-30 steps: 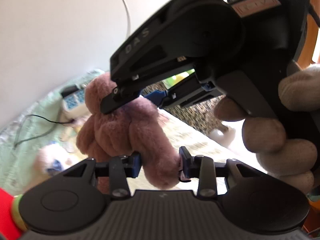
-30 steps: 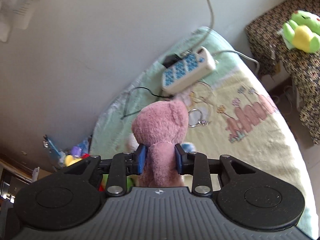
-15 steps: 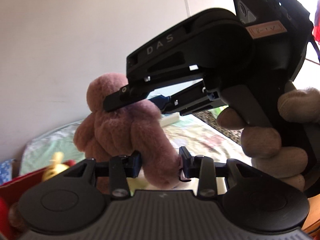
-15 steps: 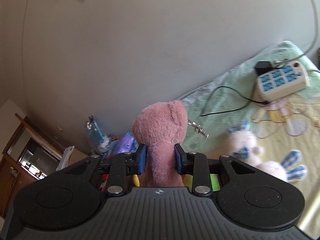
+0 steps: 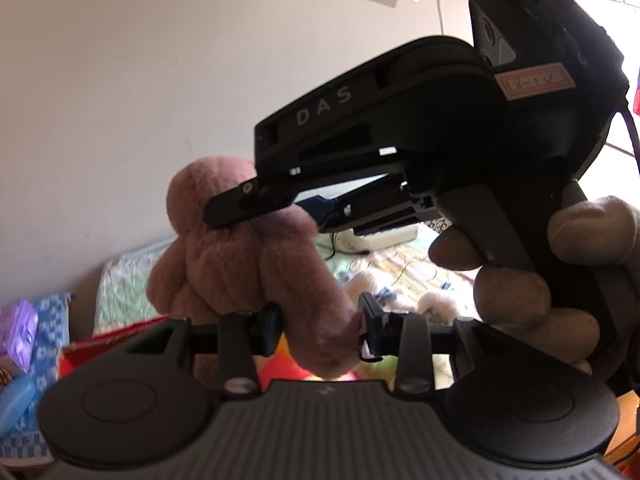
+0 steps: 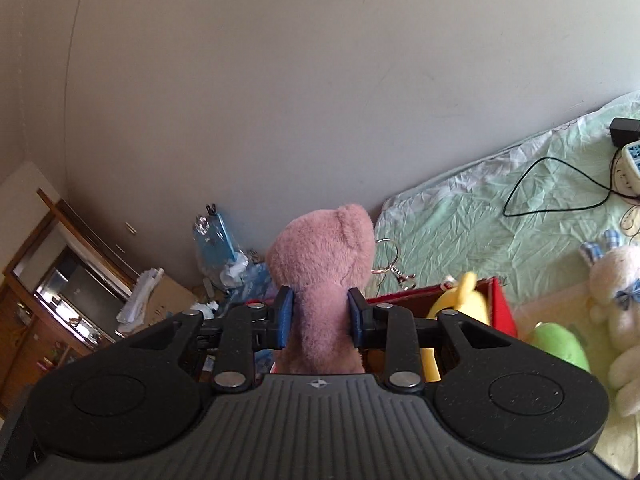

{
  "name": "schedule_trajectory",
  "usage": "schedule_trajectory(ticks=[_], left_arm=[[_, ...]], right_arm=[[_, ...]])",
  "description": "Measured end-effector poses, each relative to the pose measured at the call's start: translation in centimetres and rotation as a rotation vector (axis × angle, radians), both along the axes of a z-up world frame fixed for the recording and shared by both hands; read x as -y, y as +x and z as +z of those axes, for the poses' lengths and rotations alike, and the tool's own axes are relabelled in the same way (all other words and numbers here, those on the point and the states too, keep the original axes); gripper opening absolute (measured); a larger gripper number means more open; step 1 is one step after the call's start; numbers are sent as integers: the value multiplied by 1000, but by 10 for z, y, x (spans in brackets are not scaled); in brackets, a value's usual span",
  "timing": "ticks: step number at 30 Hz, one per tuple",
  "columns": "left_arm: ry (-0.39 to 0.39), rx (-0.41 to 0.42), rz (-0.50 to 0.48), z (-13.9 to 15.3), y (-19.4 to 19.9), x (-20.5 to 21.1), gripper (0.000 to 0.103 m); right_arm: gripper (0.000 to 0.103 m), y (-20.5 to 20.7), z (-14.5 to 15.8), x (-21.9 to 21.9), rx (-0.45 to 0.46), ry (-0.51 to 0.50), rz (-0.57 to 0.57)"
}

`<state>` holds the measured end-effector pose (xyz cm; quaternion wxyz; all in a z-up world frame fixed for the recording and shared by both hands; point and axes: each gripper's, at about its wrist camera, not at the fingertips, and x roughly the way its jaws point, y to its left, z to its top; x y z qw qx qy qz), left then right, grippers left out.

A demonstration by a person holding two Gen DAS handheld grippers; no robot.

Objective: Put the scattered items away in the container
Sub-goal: 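Carry the pink teddy bear with the right tool into the red box, then open the right tool to release the pink teddy bear in the box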

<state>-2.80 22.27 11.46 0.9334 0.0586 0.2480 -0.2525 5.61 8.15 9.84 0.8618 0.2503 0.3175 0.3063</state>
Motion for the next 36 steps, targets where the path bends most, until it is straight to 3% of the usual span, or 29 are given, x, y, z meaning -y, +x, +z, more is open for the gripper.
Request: schedule_trajectory(ticks=[10,17,19,23,29,36], left_arm=[[-101,-183,-93,-47,33,-50,37],[-80,-224,-129,-58,13,-71,39],[-75,-218,-134,-59,9,-76,44],[-46,-233,-124,-75,40,-91,48],[-38,-296,-116,-90,68,-95,58],[-59,-367,-128,-92,89,-95,60]], right_arm=[[30,18,-21,-70,-74,-234,-60],[28,29,-38,-103,-113,-485,-98],[28,33,-45,-110,-135,-536,-95],[27,40,-56,-122,-147,-637,-89],[27,46,-64,-141,-139,-750,-57],[27,62,-78,-143,-176,-761,-26]])
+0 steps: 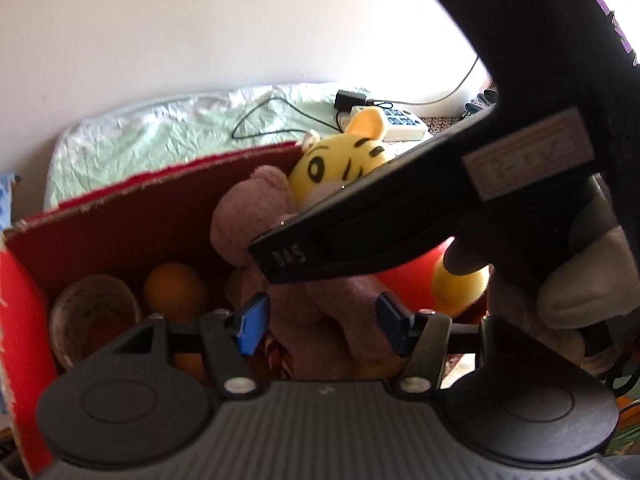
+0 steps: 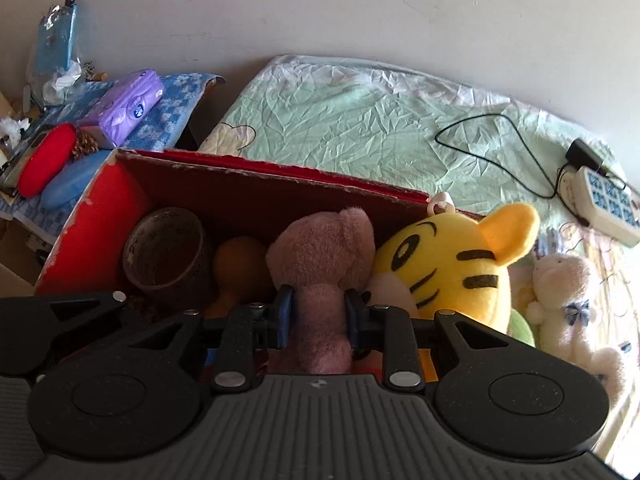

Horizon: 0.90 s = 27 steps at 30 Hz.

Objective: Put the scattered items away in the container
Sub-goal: 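Open the right tool to release the pink teddy bear in the box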

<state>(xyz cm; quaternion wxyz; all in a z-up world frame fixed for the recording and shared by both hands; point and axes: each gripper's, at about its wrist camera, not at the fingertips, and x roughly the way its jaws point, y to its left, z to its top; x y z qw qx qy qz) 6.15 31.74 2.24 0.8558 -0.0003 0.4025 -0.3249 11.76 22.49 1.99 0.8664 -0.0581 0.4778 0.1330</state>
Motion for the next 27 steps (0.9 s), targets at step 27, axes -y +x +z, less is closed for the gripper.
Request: schedule_trajectory(ticks=[27], left_arm=[[-28,-4,13,15,-9,-2,71]], right_arm=[[37,-36,36,77,108,355,-183]])
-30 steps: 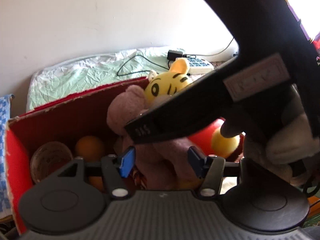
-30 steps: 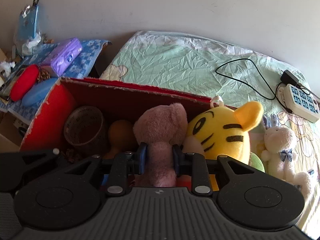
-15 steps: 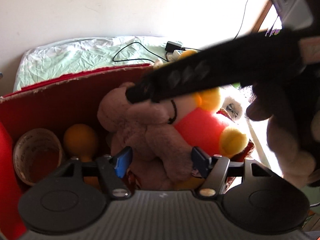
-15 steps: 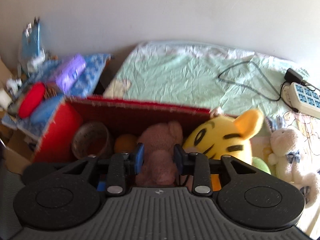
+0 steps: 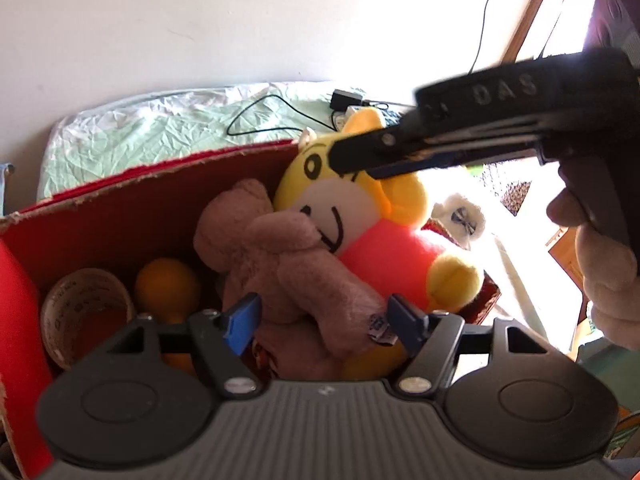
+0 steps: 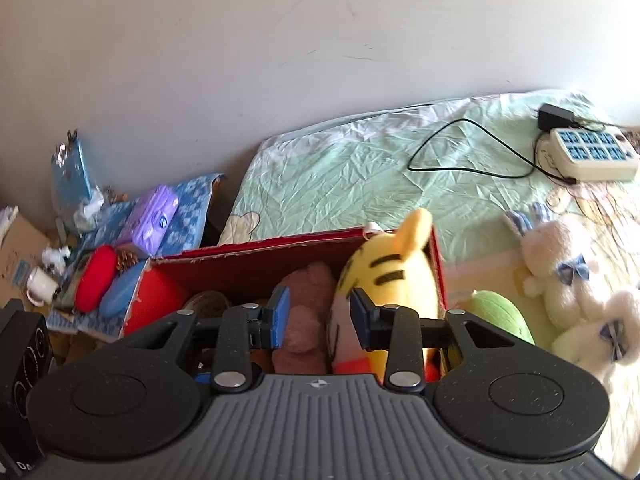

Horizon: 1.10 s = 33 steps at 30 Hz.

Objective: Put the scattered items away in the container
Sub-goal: 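Open the right tool to release the pink teddy bear in the box, then withdraw the right tool up out of the red box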

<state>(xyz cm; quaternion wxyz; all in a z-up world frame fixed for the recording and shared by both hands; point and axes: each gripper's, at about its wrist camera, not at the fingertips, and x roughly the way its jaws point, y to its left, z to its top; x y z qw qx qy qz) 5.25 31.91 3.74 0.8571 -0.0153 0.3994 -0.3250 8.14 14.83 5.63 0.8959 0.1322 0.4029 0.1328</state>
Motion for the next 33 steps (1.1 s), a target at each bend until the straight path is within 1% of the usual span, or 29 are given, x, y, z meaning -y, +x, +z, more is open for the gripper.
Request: schedule_trajectory(ticks=[3,6,9,11,12,13,16,20,23,26,29,33], left_arm=[[-1,5,12,3,-2,-2,71],[10,16,28,3,4,-2,71],[-15,29,50,13,-2,-9,71],[-24,51,68,20,-5,-11,74],[-20,63,79,22,-7,-10,78],[-12,71,90,24,-7,-9,80],[29,76,124,26,-9,-2,80],[80,78,180,27,-9,8,80],[132,65,221,24,-2,15,80],[154,48,260,23,2,20,80],[183,39,313,24,4,24,80],[240,48,400,28,6,33,80]], right_arm=[[36,-6,0,4,4,14,-2],[36,-10,-1,6,10,16,3],[36,-14,-1,9,16,26,-1],[36,-18,0,12,23,27,-6],[36,-19,0,14,25,29,-8],[36,-20,0,15,26,32,-8],[33,-25,-2,18,30,32,-10],[33,-32,-4,22,42,43,-12],[33,-37,-8,23,44,47,-16],[33,-41,-10,26,46,46,-8],[33,-41,-12,32,44,60,4],[33,-39,-15,43,40,78,34]])
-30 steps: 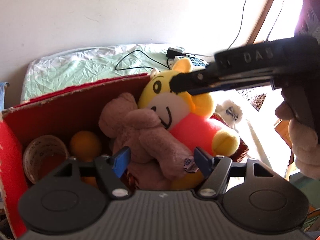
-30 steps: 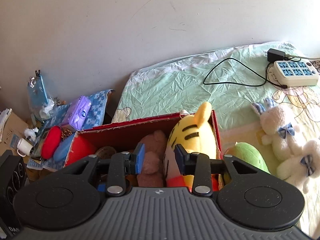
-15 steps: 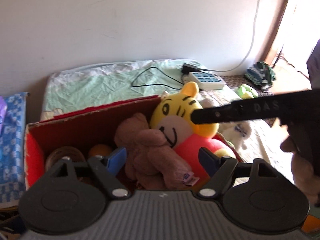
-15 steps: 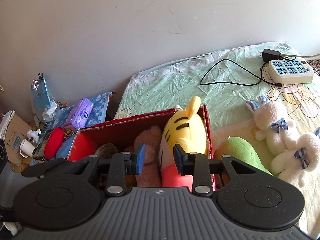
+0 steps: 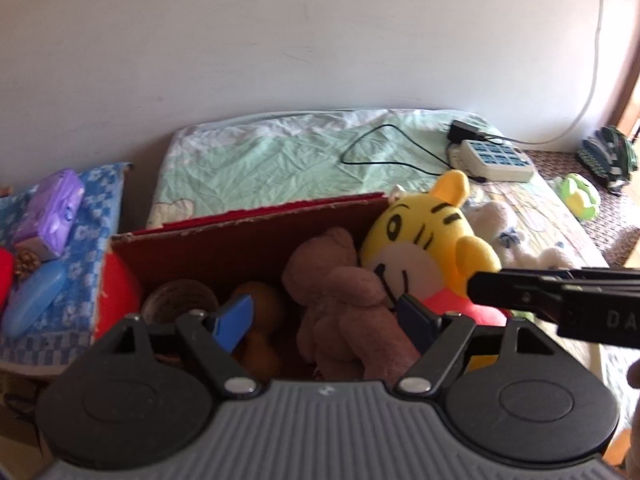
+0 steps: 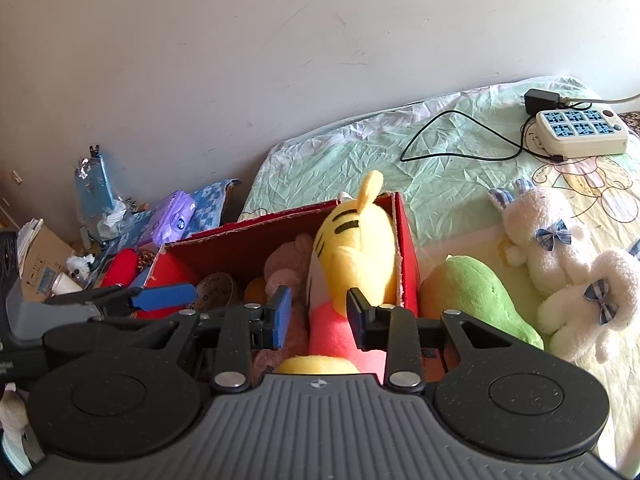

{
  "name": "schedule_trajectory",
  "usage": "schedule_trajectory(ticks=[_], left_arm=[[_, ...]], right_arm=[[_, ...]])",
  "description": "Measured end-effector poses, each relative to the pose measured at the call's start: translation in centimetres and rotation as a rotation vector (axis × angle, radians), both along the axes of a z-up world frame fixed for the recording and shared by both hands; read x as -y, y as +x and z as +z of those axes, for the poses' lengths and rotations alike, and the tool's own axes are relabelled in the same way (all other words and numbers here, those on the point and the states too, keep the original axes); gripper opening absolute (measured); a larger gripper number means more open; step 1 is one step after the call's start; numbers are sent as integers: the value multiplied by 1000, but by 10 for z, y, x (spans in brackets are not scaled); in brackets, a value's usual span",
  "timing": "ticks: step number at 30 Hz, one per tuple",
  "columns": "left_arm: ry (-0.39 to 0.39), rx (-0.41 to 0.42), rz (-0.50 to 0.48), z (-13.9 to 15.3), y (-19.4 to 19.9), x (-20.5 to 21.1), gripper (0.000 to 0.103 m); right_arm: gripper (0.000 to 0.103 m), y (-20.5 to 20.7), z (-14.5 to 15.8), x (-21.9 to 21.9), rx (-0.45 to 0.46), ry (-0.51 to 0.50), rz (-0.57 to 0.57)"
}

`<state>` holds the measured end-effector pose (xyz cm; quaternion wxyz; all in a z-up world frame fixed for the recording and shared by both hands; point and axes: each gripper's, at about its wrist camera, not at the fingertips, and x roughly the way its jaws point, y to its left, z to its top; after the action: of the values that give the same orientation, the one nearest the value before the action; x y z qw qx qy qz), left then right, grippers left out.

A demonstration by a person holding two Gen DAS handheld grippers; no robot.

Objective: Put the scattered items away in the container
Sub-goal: 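Withdraw the right tool up out of the red box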

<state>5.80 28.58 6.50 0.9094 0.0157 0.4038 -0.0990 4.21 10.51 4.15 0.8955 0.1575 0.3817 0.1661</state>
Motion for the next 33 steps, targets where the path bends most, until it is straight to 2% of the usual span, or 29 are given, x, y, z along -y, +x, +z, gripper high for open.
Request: schedule_trajectory(ticks=[6,12,23,25,30,33], left_arm=[[61,13,128,7,0,22,85],[127,20,219,11,-2,50,86],[211,34,325,15,-4,99,87],[217,33,343,14,-5,105,90],[252,31,401,11,-7,109,90],[268,93,410,23,-19,111,90]], right_arm=[[34,5,-1,24,-1,20,68],[34,11,4,61,8,45,121],[35,22,-4,128,-25,52,186],[38,23,-7,135,-36,50,199],[38,24,-16,146,-53,52,239],[38,29,-23,154,-69,55,218]])
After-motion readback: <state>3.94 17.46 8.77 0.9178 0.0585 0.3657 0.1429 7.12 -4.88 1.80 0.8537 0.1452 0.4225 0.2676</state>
